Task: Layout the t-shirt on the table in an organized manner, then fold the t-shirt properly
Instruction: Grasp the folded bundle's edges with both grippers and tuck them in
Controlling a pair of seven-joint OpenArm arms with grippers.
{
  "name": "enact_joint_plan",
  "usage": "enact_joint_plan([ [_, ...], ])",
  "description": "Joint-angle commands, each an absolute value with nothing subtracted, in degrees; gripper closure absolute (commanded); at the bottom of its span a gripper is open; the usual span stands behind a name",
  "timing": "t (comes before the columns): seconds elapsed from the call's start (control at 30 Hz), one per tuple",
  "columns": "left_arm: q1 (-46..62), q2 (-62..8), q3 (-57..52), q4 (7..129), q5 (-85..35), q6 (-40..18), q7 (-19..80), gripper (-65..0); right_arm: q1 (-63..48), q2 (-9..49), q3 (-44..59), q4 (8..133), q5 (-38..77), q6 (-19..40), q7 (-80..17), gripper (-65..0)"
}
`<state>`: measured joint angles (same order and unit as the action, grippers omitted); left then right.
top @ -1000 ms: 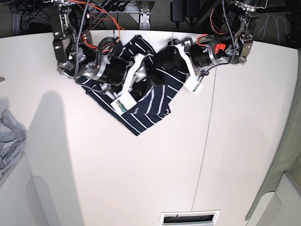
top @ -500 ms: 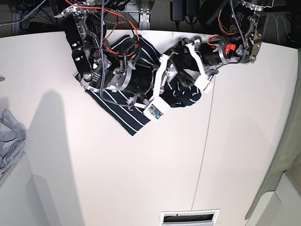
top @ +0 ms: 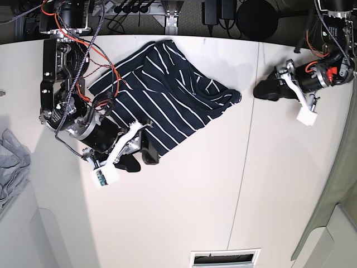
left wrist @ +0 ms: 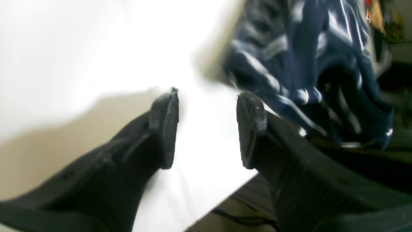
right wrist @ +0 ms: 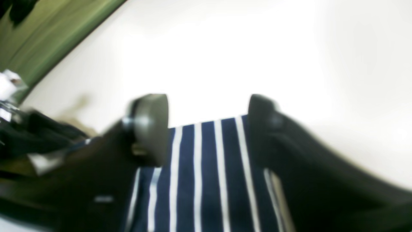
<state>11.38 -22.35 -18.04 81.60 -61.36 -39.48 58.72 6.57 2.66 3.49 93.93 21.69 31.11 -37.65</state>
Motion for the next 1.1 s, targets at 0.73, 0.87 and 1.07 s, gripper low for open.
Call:
enact_joint_plan([
  [0.73, 10.96, -15.11, 8.75, 95.46, -52.8, -40.0, 57.69, -31.5, 20.91, 2.5, -2.72, 65.93, 20.43, 31.48, -31.48, 0.0],
  [0.87, 11.73, -17.63, 7.84, 93.45, -53.82, -40.0, 57.69, -31.5, 20.75, 2.55, -5.45, 65.65, 17.3, 31.46, -31.48, 0.0],
  [1.07, 11.92, -19.4, 5.61, 93.47, -58.0, -40.0, 59.02, -31.5, 20.43, 2.7, -5.76, 61.06, 17.32, 31.4, -31.11, 0.0],
])
